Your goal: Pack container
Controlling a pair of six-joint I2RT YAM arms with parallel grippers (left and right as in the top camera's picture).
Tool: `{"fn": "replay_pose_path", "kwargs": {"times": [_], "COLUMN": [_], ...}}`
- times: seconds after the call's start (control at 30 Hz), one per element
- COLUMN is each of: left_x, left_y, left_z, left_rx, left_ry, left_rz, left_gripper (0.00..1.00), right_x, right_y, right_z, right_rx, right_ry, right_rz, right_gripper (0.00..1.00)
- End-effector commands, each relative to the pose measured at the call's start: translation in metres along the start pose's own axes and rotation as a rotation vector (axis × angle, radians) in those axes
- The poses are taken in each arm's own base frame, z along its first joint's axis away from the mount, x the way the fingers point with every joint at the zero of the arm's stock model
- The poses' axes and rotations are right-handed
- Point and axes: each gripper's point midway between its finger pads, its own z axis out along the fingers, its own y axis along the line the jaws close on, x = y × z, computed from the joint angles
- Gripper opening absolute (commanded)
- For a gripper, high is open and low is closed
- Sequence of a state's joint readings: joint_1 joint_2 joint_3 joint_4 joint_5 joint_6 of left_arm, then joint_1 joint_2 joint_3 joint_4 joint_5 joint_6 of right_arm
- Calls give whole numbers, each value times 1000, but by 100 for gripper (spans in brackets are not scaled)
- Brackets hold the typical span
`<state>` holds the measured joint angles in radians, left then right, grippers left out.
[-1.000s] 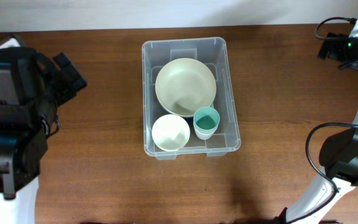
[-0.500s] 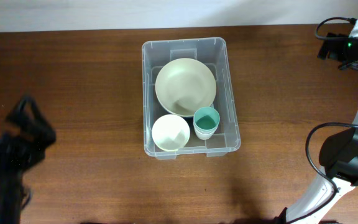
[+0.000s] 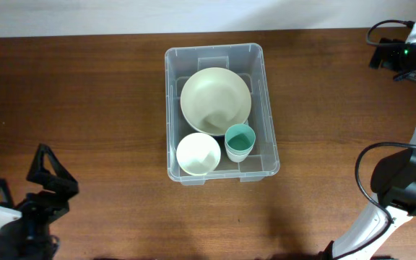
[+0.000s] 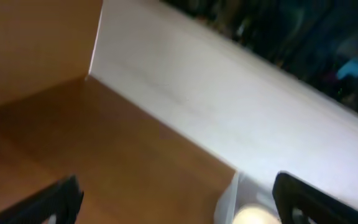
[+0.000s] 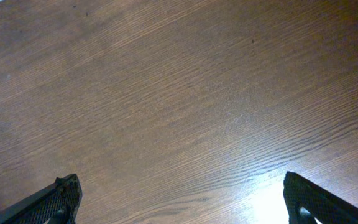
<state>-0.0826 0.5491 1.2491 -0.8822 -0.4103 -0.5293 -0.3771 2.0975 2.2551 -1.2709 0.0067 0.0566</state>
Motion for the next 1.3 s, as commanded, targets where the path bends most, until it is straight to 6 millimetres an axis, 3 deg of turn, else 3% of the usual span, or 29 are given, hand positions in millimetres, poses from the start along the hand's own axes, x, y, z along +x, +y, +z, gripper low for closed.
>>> {"fn": "replay_pose_path", "kwargs": {"times": [0.0, 0.5, 1.27], "left_x": [17, 96, 158], "left_y": [9, 23, 44], "left_z": [10, 64, 70], "left_rx": [-4, 87, 225], "left_ry": [-37, -132, -181], "left_rz": [-15, -69, -89], "left_gripper": [100, 100, 100], "right_x": [-6, -6, -6], "right_y": [0, 0, 0], "right_z": [-11, -11, -11], "right_rx": [-4, -4, -4], "right_ry": [-31, -31, -31], "right_rz": [8, 8, 8], "right_gripper": [99, 99, 99]}}
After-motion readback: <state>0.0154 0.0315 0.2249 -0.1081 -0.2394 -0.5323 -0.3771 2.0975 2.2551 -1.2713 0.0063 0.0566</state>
